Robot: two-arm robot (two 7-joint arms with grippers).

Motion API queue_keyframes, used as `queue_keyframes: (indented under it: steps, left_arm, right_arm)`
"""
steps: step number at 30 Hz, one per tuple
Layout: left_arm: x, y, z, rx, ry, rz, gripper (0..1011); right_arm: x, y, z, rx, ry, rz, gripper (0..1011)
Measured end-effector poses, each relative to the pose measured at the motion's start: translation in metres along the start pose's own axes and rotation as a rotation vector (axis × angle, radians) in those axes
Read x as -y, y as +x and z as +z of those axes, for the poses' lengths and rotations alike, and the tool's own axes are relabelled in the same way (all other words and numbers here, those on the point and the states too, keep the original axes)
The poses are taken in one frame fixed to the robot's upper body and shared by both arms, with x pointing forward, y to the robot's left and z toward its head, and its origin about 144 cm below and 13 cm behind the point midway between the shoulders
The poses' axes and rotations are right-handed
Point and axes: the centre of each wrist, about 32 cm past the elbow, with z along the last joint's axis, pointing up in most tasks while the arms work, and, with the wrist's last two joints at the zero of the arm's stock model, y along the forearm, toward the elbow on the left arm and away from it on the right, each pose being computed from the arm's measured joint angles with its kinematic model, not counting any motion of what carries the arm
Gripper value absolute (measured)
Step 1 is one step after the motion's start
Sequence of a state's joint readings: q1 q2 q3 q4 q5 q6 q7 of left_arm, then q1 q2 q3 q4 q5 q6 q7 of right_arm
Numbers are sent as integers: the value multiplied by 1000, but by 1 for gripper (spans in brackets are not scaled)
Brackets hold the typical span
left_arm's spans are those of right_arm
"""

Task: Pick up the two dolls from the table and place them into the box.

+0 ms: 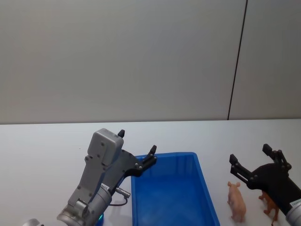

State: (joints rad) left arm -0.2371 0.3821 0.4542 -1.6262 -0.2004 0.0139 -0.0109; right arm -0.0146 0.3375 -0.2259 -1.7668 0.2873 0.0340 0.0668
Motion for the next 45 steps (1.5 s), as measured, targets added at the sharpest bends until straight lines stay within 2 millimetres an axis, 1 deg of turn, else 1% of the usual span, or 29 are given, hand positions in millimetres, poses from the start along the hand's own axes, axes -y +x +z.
queue_keyframes:
  steps: [45]
  left_arm:
    - [0,0,0,0,0,0,1001]
  right_arm:
    - [0,0,0,0,0,0,1001]
